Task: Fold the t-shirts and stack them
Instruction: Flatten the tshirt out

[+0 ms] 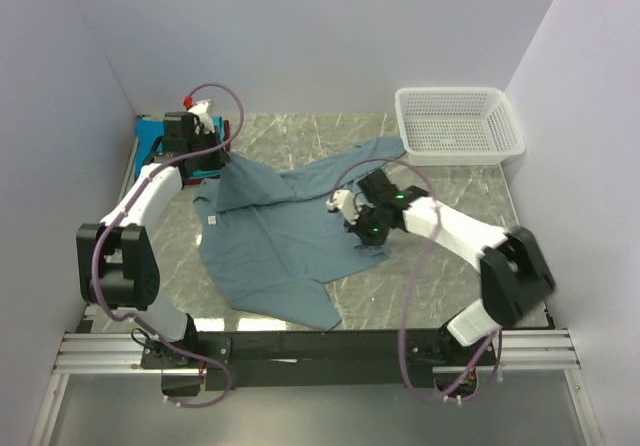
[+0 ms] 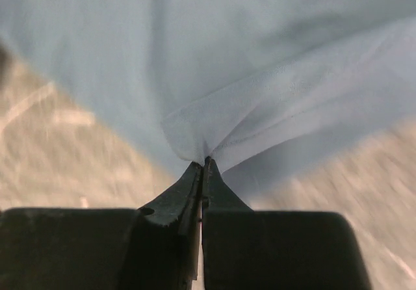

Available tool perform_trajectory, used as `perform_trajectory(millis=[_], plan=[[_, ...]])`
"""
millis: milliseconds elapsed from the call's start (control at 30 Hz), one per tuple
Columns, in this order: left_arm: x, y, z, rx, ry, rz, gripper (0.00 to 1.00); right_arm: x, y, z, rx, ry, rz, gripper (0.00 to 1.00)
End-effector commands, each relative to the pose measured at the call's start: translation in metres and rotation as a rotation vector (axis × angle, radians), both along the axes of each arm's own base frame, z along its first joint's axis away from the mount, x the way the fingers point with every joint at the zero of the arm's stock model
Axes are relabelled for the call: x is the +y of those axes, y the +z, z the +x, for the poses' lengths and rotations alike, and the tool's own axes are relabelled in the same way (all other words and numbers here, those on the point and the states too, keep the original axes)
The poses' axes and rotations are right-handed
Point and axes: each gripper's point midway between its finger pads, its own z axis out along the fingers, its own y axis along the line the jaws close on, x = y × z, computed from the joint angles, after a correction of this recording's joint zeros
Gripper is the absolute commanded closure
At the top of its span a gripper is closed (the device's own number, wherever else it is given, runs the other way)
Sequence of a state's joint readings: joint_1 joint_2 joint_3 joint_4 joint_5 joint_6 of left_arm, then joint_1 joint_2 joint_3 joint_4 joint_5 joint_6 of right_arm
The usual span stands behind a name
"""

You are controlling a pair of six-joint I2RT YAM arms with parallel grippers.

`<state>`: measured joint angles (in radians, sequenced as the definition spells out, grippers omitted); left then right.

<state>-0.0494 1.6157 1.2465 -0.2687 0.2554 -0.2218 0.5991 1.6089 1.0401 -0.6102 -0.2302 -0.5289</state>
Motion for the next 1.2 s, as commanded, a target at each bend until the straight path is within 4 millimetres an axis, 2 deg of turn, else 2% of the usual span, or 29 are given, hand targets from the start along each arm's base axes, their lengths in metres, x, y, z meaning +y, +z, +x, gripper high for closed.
perform_trajectory(millis=[0, 67, 100, 133, 167, 200, 233, 300, 333, 367, 400, 467, 500, 567, 600, 700, 767, 800, 833, 867, 900, 933, 967, 1033, 1067, 1133, 1167], plan=[[0.008, 0.054, -0.002, -0.159, 0.030, 0.030, 0.99, -0.029, 0.049, -0.020, -0.104, 0.110, 0.028, 1.00], [0.014, 0.081, -0.007, -0.218, 0.067, 0.031, 0.99, -0.051, 0.054, -0.035, -0.129, 0.174, -0.016, 1.00], [0.016, 0.094, -0.009, -0.246, 0.085, 0.030, 1.00, -0.071, 0.066, -0.046, -0.151, 0.164, -0.033, 1.00], [0.021, 0.116, -0.017, -0.297, 0.112, 0.028, 0.99, -0.083, 0.069, -0.053, -0.160, 0.162, -0.048, 1.00], [0.023, 0.129, -0.021, -0.331, 0.133, 0.012, 1.00, -0.099, 0.074, -0.063, -0.154, 0.175, -0.078, 1.00], [0.027, 0.133, -0.027, -0.350, 0.151, 0.009, 1.00, -0.119, 0.087, -0.064, -0.206, 0.123, -0.079, 1.00], [0.031, 0.157, -0.039, -0.417, 0.177, 0.003, 0.99, -0.133, 0.095, -0.065, -0.236, 0.091, -0.102, 1.00], [0.035, 0.181, -0.053, -0.480, 0.203, -0.010, 1.00, -0.165, 0.112, -0.072, -0.302, 0.014, -0.137, 1.00], [0.036, 0.202, -0.066, -0.529, 0.209, -0.022, 1.00, -0.173, 0.121, -0.074, -0.338, 0.010, -0.148, 1.00], [0.035, 0.213, -0.072, -0.551, 0.206, -0.031, 1.00, -0.180, 0.126, -0.077, -0.354, -0.008, -0.156, 1.00], [0.034, 0.235, -0.085, -0.588, 0.202, -0.046, 1.00, -0.191, 0.135, -0.086, -0.381, -0.042, -0.175, 1.00], [0.032, 0.256, -0.098, -0.628, 0.188, -0.062, 1.00, -0.202, 0.144, -0.101, -0.406, -0.077, -0.203, 1.00], [0.031, 0.277, -0.111, -0.670, 0.183, -0.075, 1.00, -0.207, 0.152, -0.104, -0.431, -0.096, -0.219, 1.00], [0.034, 0.297, -0.126, -0.717, 0.201, -0.082, 1.00, -0.224, 0.163, -0.116, -0.486, -0.153, -0.289, 1.00], [0.036, 0.314, -0.139, -0.762, 0.205, -0.089, 1.00, -0.228, 0.168, -0.121, -0.510, -0.165, -0.309, 1.00], [0.038, 0.335, -0.157, -0.813, 0.215, -0.096, 1.00, -0.239, 0.170, -0.140, -0.536, -0.213, -0.356, 1.00], [0.036, 0.330, -0.158, -0.793, 0.203, -0.096, 1.00, -0.236, 0.161, -0.151, -0.497, -0.200, -0.343, 1.00], [0.031, 0.321, -0.155, -0.767, 0.177, -0.099, 1.00, -0.235, 0.149, -0.155, -0.461, -0.197, -0.337, 0.94], [0.029, 0.311, -0.152, -0.744, 0.166, -0.105, 1.00, -0.233, 0.142, -0.157, -0.436, -0.193, -0.326, 0.82], [0.026, 0.285, -0.144, -0.684, 0.156, -0.102, 1.00, -0.230, 0.134, -0.161, -0.407, -0.180, -0.318, 0.69], [0.021, 0.271, -0.144, -0.652, 0.129, -0.107, 1.00, -0.225, 0.123, -0.163, -0.372, -0.161, -0.292, 0.55], [0.019, 0.255, -0.143, -0.619, 0.116, -0.106, 1.00, -0.222, 0.120, -0.163, -0.364, -0.160, -0.277, 0.53], [0.016, 0.222, -0.139, -0.550, 0.105, -0.103, 1.00, -0.220, 0.118, -0.162, -0.360, -0.154, -0.263, 0.50], [0.015, 0.196, -0.143, -0.505, 0.095, -0.095, 1.00, -0.212, 0.121, -0.158, -0.366, -0.126, -0.224, 0.45], [0.015, 0.168, -0.144, -0.451, 0.095, -0.085, 1.00, -0.208, 0.123, -0.152, -0.362, -0.118, -0.205, 0.43], [0.016, 0.148, -0.145, -0.417, 0.103, -0.084, 1.00, -0.190, 0.131, -0.142, -0.369, -0.083, -0.105, 0.38], [0.016, 0.134, -0.146, -0.398, 0.105, -0.086, 1.00, -0.181, 0.131, -0.130, -0.338, -0.059, -0.061, 0.37]])
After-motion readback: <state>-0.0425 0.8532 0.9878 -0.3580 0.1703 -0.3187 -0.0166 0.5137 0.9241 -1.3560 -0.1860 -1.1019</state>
